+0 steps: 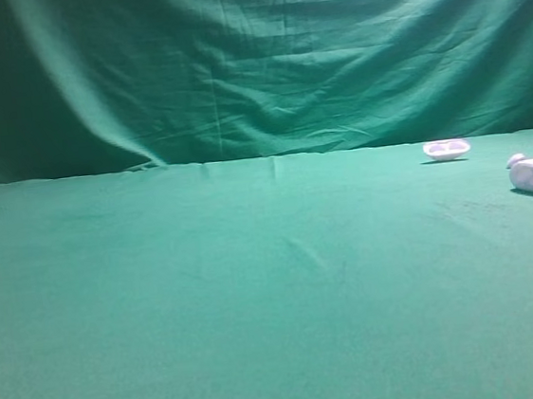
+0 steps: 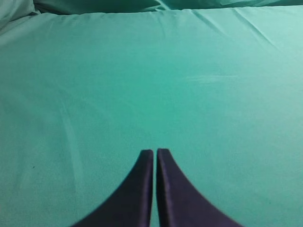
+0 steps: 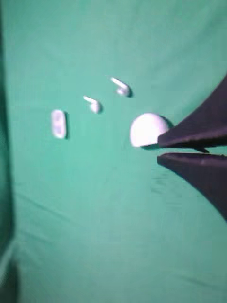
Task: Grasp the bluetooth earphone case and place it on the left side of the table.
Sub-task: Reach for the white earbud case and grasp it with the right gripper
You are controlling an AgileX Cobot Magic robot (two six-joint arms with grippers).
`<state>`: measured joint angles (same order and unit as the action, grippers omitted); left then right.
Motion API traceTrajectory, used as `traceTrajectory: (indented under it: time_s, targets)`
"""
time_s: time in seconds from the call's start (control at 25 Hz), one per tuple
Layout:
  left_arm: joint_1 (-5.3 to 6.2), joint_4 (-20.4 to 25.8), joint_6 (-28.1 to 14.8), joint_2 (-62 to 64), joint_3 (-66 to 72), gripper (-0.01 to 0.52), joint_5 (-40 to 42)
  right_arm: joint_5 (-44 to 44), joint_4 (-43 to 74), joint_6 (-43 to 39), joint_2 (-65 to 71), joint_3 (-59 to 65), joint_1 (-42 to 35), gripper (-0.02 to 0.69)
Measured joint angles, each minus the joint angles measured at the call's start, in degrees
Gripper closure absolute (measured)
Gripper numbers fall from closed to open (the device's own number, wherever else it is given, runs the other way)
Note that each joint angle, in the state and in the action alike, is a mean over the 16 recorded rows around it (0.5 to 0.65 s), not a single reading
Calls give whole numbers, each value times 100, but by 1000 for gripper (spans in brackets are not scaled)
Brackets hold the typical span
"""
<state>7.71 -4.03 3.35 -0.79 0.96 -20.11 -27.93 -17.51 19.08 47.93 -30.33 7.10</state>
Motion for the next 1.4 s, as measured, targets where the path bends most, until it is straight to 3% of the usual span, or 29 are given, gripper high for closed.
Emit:
traceTrajectory:
  time_s: [0.28, 0.44, 0.92, 1.08, 1.2, 1.4]
  targets:
    - [0, 0, 0, 0, 0, 514, 0, -969, 403, 115, 1768, -1053, 130, 659]
    - [0, 0, 0, 0, 0, 514, 0, -1139, 713, 54, 2676, -1605, 212, 613]
    - [0, 0, 0, 0, 0, 514, 0, -864, 1270, -83, 4633, -2507, 314, 226]
    - [0, 0, 0, 0, 0, 514, 0, -672, 1291, -80, 5023, -2586, 314, 143]
    - [0, 0, 0, 0, 0, 514, 0, -532, 1305, -78, 5229, -2607, 314, 140]
    - [0, 0, 0, 0, 0, 514, 0, -421, 1322, -78, 5435, -2646, 314, 213]
